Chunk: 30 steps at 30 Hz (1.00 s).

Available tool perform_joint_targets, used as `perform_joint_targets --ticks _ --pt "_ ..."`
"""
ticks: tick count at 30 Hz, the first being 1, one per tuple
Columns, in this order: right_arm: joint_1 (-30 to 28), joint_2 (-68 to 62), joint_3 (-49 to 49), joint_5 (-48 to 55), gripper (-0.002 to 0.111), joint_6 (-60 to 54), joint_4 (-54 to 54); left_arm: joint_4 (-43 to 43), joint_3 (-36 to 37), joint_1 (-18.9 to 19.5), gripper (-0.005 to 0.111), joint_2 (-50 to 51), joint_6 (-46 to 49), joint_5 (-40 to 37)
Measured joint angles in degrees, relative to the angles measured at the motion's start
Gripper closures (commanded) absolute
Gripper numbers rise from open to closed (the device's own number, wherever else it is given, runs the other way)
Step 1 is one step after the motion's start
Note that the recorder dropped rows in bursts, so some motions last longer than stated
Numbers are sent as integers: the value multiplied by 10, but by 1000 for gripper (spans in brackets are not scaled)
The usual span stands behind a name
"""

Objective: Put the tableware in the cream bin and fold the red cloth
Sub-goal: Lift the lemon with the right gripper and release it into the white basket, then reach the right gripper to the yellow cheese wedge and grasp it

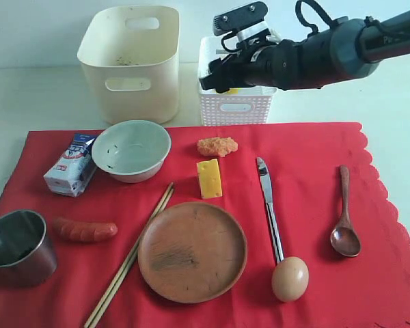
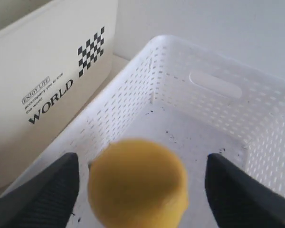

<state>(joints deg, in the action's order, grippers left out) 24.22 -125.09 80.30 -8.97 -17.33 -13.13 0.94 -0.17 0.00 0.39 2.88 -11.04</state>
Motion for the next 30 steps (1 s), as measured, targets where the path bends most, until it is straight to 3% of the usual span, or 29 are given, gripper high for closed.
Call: perform_joint_targets --ticks 4,14,16,24,30 --pt "0 0 3 -5 21 0 0 0 0 0 106 0 0 0" --pt "0 63 3 63 27 0 0 0 0 0 106 0 0 0" --pt "0 91 3 90 36 -1 0 0 0 0 106 0 0 0" --pt "0 189 3 219 91 -5 0 0 0 0 106 0 0 0" --pt "0 253 -56 257 108 -5 0 0 0 0 106 0 0 0"
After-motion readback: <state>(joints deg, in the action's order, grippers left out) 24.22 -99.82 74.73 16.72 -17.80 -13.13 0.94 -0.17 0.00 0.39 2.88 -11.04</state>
